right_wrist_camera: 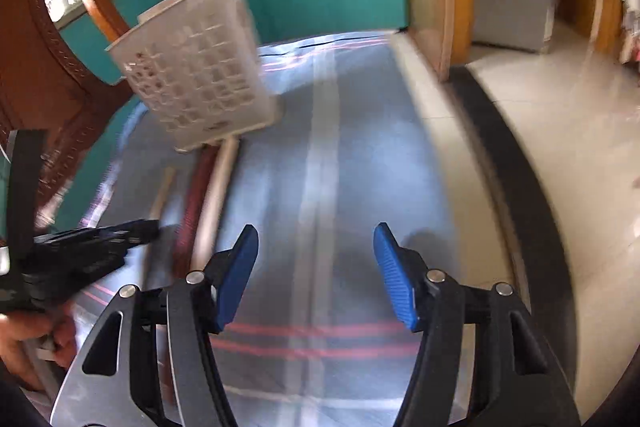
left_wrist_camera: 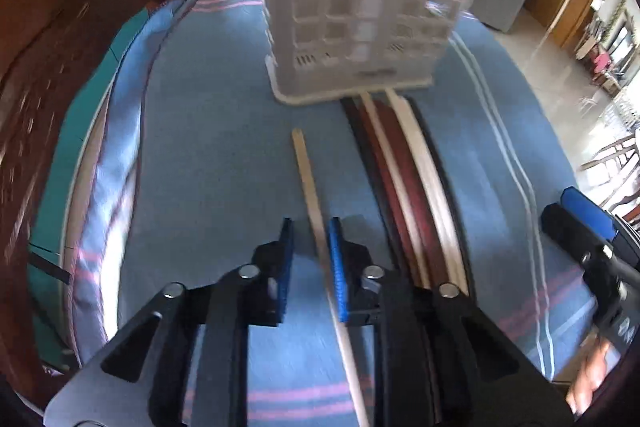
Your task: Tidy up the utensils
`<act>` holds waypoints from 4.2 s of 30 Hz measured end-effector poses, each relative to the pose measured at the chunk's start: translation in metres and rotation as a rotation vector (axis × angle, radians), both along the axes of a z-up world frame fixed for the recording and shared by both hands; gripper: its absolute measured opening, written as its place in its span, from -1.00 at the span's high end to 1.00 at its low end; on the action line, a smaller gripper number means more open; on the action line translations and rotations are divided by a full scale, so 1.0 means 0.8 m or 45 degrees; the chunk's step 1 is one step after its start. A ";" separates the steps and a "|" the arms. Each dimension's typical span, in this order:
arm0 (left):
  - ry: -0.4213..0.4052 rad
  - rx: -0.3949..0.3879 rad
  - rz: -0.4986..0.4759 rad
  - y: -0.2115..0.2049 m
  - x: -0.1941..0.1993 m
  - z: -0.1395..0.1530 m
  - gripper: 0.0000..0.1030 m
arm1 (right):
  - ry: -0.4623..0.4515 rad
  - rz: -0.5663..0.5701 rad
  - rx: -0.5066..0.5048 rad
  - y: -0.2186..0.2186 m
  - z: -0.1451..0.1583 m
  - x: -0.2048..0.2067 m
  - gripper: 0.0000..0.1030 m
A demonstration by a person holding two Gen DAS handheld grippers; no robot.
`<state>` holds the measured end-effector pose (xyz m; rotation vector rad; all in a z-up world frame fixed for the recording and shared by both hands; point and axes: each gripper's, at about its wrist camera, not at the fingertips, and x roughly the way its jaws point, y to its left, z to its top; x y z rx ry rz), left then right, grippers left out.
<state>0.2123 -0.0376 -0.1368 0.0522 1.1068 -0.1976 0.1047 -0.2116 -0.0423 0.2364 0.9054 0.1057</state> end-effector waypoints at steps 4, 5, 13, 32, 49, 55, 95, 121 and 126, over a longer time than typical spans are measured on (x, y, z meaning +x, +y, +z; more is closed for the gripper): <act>-0.023 -0.059 0.034 0.015 0.020 -0.001 0.59 | 0.070 0.075 -0.018 0.036 -0.004 0.050 -0.14; -0.025 -0.068 0.041 0.018 0.021 0.000 0.59 | 0.094 0.089 -0.044 0.045 -0.007 0.060 -0.07; -0.018 -0.126 0.093 0.030 0.012 0.003 0.59 | 0.176 0.174 -0.087 0.082 -0.026 0.095 0.52; -0.019 -0.111 0.096 0.029 0.031 -0.002 0.58 | 0.229 0.082 -0.320 0.030 -0.013 0.089 0.48; -0.437 -0.388 0.103 0.049 -0.039 0.137 0.87 | -0.061 0.081 0.038 -0.087 0.146 0.042 0.87; -0.795 -0.455 0.155 0.072 -0.102 0.246 0.87 | -0.231 0.072 0.111 -0.114 0.226 -0.021 0.87; -1.041 -0.522 0.473 0.085 -0.016 0.227 0.32 | -0.785 -0.107 0.009 -0.069 0.281 0.018 0.19; -0.179 -0.357 0.449 0.095 0.034 0.072 -0.02 | 0.136 0.157 -0.254 0.043 0.027 0.083 0.39; -0.172 -0.344 0.442 0.094 0.037 0.070 -0.07 | 0.165 0.213 -0.227 0.052 0.026 0.077 0.39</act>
